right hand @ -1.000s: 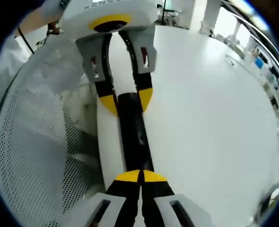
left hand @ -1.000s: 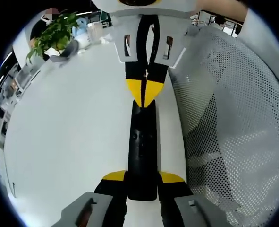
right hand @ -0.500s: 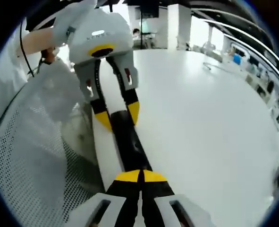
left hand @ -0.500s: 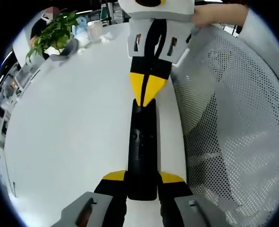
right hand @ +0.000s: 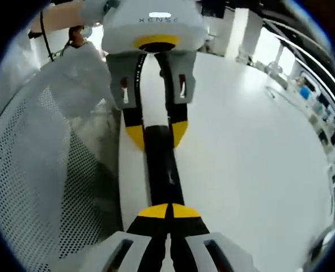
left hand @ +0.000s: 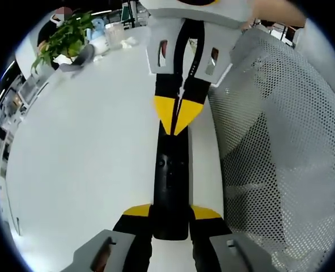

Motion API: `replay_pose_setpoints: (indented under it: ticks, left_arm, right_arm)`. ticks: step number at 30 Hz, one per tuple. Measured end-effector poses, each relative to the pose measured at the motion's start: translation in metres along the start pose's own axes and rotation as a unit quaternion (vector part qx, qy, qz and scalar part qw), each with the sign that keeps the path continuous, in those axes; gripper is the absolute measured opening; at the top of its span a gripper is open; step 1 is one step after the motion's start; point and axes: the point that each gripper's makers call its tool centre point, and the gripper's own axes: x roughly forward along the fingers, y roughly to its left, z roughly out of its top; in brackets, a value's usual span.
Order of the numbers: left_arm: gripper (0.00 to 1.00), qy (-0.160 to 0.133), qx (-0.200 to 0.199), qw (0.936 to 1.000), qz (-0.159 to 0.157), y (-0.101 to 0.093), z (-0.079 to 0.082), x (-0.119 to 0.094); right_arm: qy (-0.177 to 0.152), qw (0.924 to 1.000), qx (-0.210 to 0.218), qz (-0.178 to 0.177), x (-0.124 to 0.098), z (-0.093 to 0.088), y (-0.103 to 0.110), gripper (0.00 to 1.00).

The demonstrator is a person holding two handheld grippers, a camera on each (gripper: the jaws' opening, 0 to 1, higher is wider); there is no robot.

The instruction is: Press the specified remote control buttons in sequence, fully releasing each button before pressing the next.

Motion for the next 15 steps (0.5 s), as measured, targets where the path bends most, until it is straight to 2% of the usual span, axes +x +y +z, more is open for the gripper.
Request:
replay_pose_setpoints:
  ticks: [1, 6, 8, 11, 15]
  left_arm:
    - [0.24, -0.002, 0.001, 1.0, 0.001, -0.0001, 0.0, 0.0]
    - [0.24, -0.032, -0.007, 0.9994, 0.003, 0.0007, -0.0005, -0.0007]
    - [0.24, -0.046, -0.01, 0.9989, 0.004, 0.0011, -0.0004, -0.0009]
    - [0.25, -0.058, -0.006, 0.9983, 0.001, 0.0013, -0.0003, -0.001]
    - [0.24, -0.065, 0.001, 0.9979, -0.004, 0.0008, 0.0011, -0.0012]
  right_arm:
    - [0.005, 1.0, -0.003, 0.002, 0.0001, 0.0, -0.0001, 0.0]
    - [0.082, 0.996, -0.027, 0.021, 0.0025, -0.0012, -0.0016, 0.0]
    - [0.097, 0.9947, -0.027, 0.021, 0.004, 0.0001, -0.0017, 0.0]
    - [0.095, 0.9953, -0.008, 0.012, 0.0033, -0.001, -0.0023, 0.0]
    - [0.036, 0.997, 0.068, -0.013, 0.0009, -0.0003, -0.004, 0.0]
